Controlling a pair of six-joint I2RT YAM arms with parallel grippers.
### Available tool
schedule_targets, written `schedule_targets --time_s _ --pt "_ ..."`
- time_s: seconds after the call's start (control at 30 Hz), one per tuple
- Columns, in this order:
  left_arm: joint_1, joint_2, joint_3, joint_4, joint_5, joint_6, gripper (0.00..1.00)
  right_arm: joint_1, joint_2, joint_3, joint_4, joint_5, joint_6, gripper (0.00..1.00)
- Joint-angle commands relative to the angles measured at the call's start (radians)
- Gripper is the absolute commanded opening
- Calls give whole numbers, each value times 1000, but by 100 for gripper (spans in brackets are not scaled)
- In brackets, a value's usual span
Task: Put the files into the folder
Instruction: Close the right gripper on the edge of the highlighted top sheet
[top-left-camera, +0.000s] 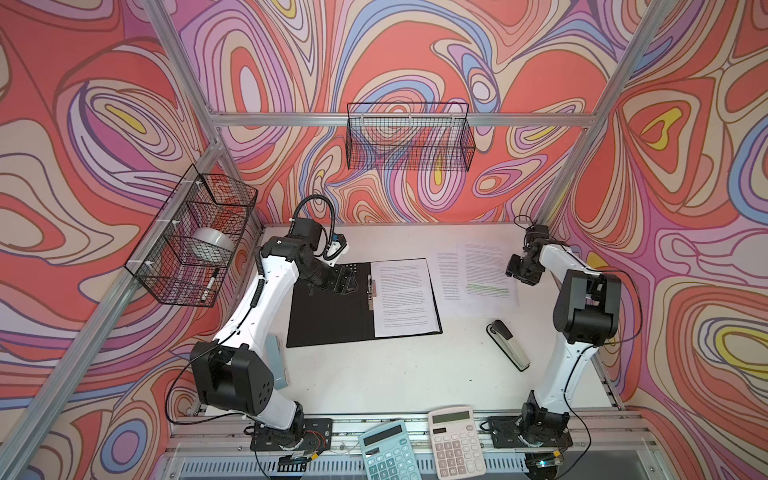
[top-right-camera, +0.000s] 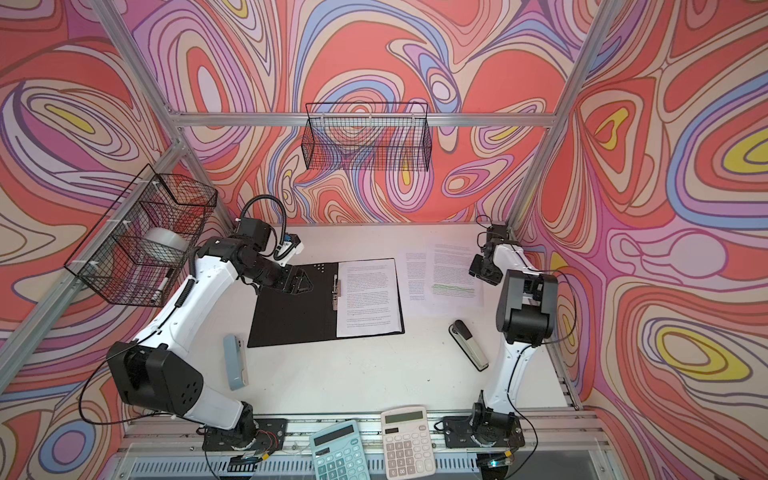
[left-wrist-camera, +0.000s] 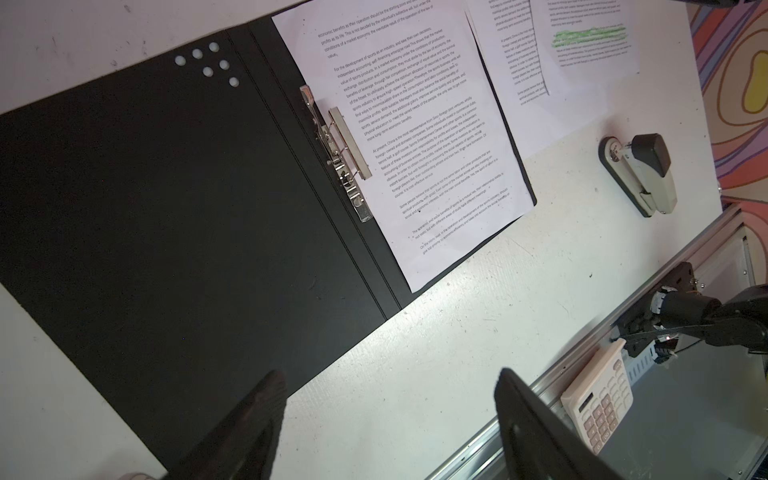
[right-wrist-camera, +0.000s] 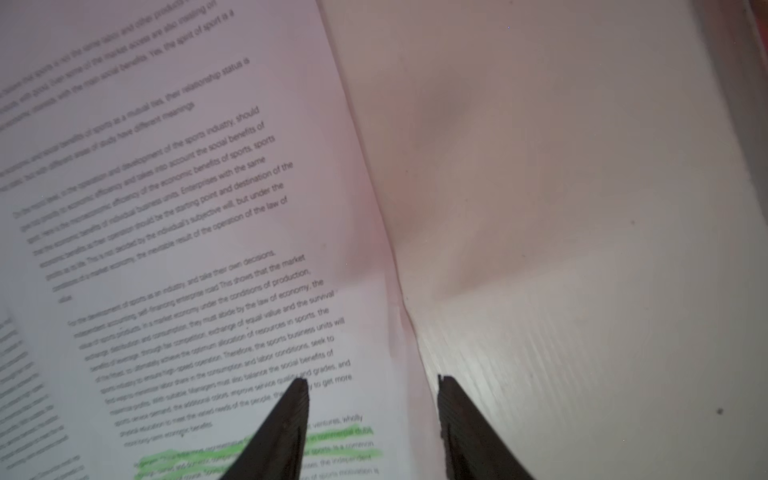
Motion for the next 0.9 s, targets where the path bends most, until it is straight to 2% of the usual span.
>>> schedule_targets --time_s 0.0,0.27,0.47,0.87 --pt "-6 8 24 -15 -16 9 80 -2 40 37 -16 13 -11 54" --pt "-6 4 19 -11 -24 11 80 -2 92 59 -52 24 -32 54" --pt "-7 -5 10 -4 -22 11 80 -2 122 46 -73 46 -33 50" --pt "-6 -26 -8 5 -17 11 80 -2 134 7 -50 42 -30 35"
